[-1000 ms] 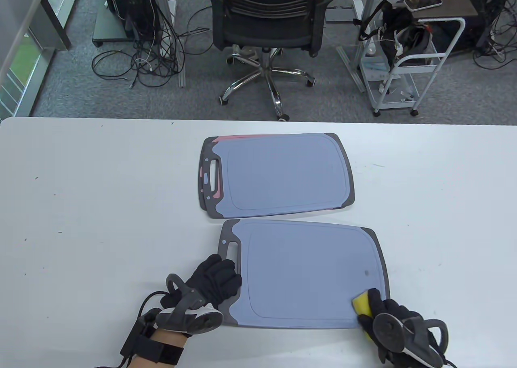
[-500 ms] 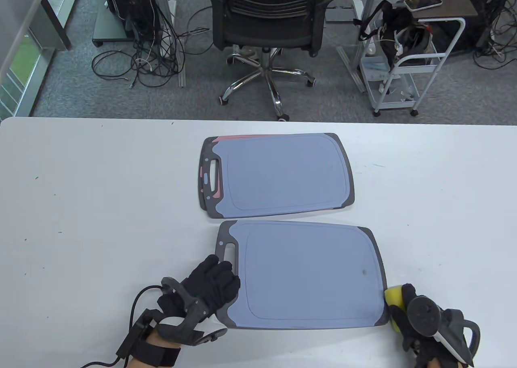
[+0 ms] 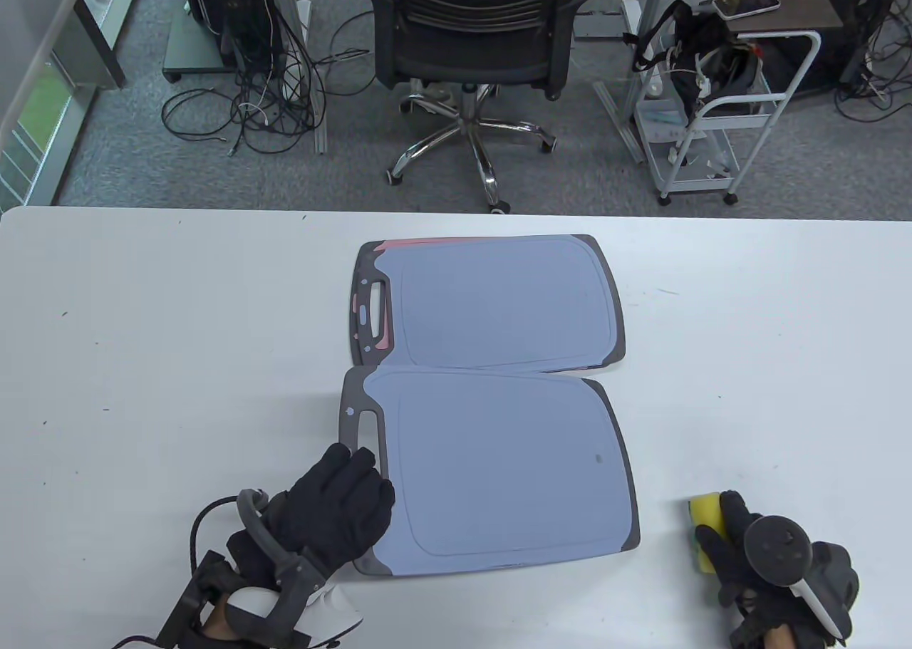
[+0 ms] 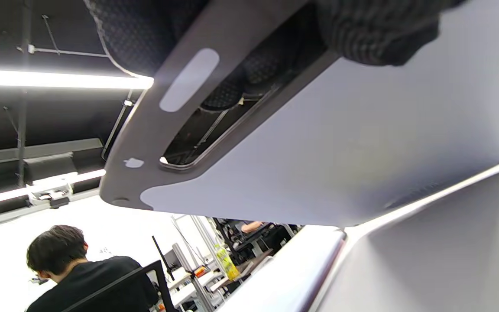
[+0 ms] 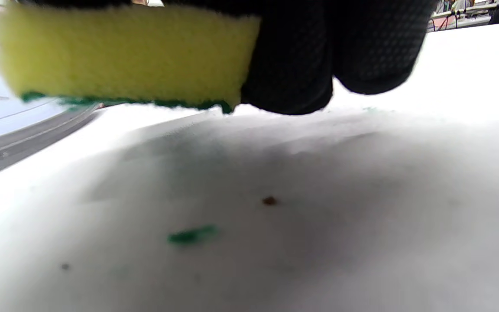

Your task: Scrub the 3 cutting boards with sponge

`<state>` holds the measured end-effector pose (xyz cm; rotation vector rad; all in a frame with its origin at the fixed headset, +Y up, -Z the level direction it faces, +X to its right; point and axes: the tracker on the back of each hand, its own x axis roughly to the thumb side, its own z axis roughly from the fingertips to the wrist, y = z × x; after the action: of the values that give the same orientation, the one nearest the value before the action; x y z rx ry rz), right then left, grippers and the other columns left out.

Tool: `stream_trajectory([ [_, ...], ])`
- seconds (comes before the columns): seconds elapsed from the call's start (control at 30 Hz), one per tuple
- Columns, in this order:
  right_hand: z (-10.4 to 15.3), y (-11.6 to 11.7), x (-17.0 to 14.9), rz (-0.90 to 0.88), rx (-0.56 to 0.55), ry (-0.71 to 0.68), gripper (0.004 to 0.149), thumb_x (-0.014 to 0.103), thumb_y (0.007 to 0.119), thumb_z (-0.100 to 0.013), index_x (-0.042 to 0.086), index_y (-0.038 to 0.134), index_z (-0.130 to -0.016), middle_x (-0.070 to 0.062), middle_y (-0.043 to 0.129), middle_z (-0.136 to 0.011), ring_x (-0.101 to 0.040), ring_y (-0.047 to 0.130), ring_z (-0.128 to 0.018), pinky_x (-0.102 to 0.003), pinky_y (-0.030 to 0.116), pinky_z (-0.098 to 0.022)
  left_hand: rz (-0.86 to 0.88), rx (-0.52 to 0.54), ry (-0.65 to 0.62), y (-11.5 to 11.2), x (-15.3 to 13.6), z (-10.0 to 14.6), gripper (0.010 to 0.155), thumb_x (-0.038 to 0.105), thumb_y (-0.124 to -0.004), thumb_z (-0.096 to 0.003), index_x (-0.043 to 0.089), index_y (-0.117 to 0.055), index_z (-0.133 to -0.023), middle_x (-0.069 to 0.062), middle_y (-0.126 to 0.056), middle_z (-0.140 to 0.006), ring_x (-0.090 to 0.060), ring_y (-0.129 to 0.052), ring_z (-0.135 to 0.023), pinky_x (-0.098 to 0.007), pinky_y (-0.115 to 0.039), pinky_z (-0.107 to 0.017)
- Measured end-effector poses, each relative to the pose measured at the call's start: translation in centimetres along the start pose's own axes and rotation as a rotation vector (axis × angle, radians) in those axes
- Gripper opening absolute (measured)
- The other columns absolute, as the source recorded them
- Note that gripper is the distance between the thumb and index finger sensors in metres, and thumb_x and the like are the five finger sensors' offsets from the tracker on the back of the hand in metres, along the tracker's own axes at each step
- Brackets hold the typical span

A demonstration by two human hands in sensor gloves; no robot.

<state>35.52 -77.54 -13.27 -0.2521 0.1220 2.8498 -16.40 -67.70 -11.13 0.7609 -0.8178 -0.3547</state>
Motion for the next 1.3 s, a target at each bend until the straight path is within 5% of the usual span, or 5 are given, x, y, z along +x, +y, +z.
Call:
stream_trajectory([
  [0.33,-0.2,-0.7,-0.8,-0.056,-0.022,-0.007,0.072,0.054,0.071,-0.045,0.012,0.061,-0.103,-0.010,0.083,-0.077,-0.022,0.091,-0.052,-0.048,0.078,-0.049,-0.061,0.013,0.057,-5.5,-7.6,-7.3,0.048,0.053,-0.079,-0.0470,0.029,-0.073,-0.088,0.007,-0.087,-0.088,-0.023,-0.091,-0.091,-0.051,-0.077,-0.070],
  [0.73,-0.6,-0.8,-1.0,-0.072,-0.013,0.002,0.072,0.054,0.071,-0.046,0.012,0.061,-0.103,-0.010,0.083,-0.077,-0.022,0.090,-0.052,-0.048,0.078,-0.049,-0.035,-0.179,0.054,-15.3,-8.7,-12.5,0.046,0.053,-0.078,-0.0471,0.030,-0.073,-0.087,0.008,-0.086,-0.088,-0.022,-0.090,-0.092,-0.051,-0.074,-0.072],
  [0.93,-0.5,-0.9,-1.1,-0.094,-0.012,0.003,0.072,0.055,0.071,-0.046,0.012,0.061,-0.103,-0.010,0.083,-0.077,-0.022,0.091,-0.052,-0.048,0.078,-0.049,-0.190,-0.520,0.040,-21.0,-7.9,-11.2,0.047,0.052,-0.072,-0.0524,0.032,-0.059,-0.093,0.012,-0.076,-0.098,-0.019,-0.083,-0.100,-0.048,-0.075,-0.073],
  [1.1,-0.4,-0.8,-1.1,-0.097,-0.007,0.001,0.072,0.055,0.071,-0.046,0.012,0.061,-0.103,-0.010,0.083,-0.077,-0.022,0.091,-0.052,-0.048,0.078,-0.049,-0.305,-0.878,0.031,-24.9,-6.6,-9.7,0.080,0.051,-0.089,-0.0426,0.034,-0.044,-0.107,0.014,-0.065,-0.114,-0.026,-0.073,-0.107,-0.053,-0.070,-0.075],
  [1.3,-0.2,-0.8,-1.1,-0.099,0.004,0.001,0.073,0.055,0.071,-0.046,0.012,0.061,-0.103,-0.010,0.083,-0.077,-0.022,0.091,-0.052,-0.048,0.078,-0.049,-0.086,-1.094,0.318,-25.5,-6.9,-8.2,0.080,0.041,-0.079,-0.0482,0.021,-0.037,-0.113,-0.007,-0.056,-0.121,-0.035,-0.069,-0.107,-0.057,-0.066,-0.074],
])
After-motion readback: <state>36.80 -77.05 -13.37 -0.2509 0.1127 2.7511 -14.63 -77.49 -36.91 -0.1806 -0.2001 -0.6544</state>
